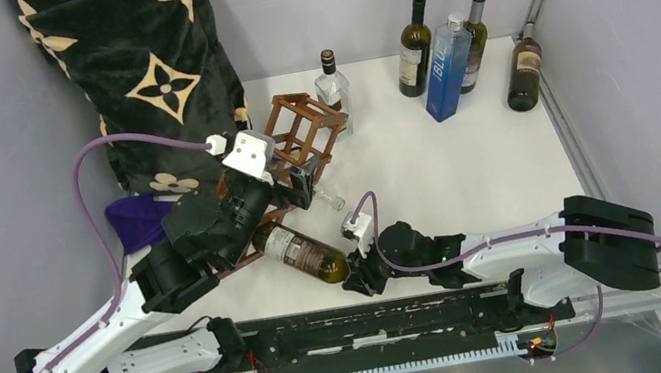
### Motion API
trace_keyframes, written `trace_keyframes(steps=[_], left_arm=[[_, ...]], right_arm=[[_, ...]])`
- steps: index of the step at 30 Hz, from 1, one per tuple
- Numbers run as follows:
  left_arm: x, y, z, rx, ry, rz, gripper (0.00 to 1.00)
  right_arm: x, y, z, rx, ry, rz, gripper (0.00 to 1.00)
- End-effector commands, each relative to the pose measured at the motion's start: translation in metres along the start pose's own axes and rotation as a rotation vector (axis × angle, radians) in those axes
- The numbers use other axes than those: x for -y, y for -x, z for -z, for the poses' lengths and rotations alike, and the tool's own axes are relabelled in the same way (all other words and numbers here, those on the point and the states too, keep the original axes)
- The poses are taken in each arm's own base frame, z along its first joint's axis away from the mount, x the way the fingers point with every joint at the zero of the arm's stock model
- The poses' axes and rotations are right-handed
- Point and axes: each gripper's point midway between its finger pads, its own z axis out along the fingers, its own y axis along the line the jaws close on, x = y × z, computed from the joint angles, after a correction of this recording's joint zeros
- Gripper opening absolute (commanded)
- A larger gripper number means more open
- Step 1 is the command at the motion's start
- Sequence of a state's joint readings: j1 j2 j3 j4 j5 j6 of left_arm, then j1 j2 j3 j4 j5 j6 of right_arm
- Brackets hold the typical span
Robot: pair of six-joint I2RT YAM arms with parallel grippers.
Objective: Put the wine bottle on the wine rack
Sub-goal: Place the wine bottle in the wine rack.
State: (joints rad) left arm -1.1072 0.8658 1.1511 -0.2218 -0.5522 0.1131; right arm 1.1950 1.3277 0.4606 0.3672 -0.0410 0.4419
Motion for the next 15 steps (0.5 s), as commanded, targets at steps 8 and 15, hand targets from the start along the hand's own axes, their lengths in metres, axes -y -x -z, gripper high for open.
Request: trace_keyframes(steps=[8, 15], left_arm=[[-0.012, 0.015, 0.007, 0.046, 0.027, -0.017, 1.00], [-0.013, 0.008, 0.009, 0.029, 0.021, -0.038, 1.00]], right_arm=[[-0.044, 0.099, -0.015, 0.301, 0.119, -0.094, 0.00], [-0.040, 0.111, -0.026, 0.351, 0.095, -0.111, 0.00]])
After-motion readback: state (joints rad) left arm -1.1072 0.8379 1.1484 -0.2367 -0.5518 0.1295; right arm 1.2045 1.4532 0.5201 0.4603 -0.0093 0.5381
